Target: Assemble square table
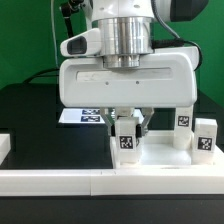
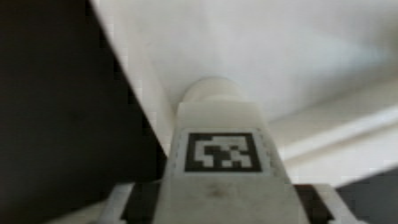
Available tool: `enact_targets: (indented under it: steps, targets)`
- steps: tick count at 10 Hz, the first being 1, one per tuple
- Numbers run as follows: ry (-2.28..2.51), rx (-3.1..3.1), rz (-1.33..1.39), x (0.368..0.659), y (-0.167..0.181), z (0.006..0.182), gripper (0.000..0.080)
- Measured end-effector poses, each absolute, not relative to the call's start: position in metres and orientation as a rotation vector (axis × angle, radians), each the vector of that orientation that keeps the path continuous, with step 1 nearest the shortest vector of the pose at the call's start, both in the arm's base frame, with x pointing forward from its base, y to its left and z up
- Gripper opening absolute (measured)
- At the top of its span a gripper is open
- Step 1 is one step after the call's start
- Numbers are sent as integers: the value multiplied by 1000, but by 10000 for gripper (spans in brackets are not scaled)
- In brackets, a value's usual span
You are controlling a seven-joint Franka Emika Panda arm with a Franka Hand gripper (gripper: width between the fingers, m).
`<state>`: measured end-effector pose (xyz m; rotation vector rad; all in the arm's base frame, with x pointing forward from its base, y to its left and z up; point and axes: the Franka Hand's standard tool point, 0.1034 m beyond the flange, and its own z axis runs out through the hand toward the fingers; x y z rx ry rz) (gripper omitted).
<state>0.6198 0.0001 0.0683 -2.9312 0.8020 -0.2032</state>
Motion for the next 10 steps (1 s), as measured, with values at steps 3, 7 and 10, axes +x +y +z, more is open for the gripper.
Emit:
enact_targets:
  steps: [3, 7, 10]
  targets:
    - [1284, -2722, -157, 620, 4, 69, 287]
    - [1983, -2142, -49, 619, 5, 67, 288]
    - [1981, -2133, -45, 619, 5, 67, 388]
